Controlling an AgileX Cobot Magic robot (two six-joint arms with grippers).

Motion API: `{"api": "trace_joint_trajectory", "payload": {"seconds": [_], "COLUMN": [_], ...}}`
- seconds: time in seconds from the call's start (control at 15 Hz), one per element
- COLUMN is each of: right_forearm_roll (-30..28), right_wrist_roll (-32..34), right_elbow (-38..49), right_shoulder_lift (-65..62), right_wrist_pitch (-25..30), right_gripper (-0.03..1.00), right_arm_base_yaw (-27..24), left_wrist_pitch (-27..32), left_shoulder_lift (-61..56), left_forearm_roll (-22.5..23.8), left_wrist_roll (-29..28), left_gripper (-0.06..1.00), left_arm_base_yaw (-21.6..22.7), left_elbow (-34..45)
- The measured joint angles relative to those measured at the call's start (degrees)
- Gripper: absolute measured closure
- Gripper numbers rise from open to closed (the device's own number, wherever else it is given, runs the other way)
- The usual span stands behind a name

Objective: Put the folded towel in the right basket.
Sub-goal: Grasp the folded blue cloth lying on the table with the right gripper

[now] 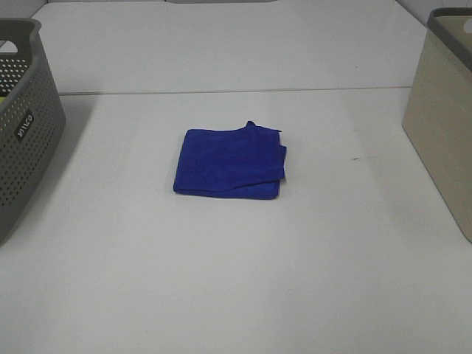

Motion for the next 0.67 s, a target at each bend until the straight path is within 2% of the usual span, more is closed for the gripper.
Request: {"api": "trace_joint_trajectory", "payload": {"seconds": [0.13,0.27,0.53,0.67], "right_forearm_roll": [-1.72,-0.57,4.24,5.84], "right_wrist_roll": [-0.06,-0.06,1.55,1.72], "right_elbow": [-1.32,-7.73,-28.71,-40.16], "right_shoulder_lift": [3.44,14.95,42.11,54.55], "right_wrist_pitch": [-0.06,0.63,8.31,8.48], "right_gripper": [-0.01,-0.01,-0.01,-0.01], "right_arm_base_yaw": [0.0,0.0,0.0,0.0], "left_wrist_pitch": [0.0,0.0,0.0,0.0], "left_shoulder_lift": [0.0,0.0,0.0,0.0], "left_forearm_roll": [0.0,0.0,0.0,0.0], "left_wrist_roll": [0.0,0.0,0.0,0.0], "left_gripper": [-0.03,-0.03,-0.03,-0.03], "left_arm_base_yaw": [0.0,0.0,0.0,0.0], "left_elbow": [0.0,0.0,0.0,0.0]}}
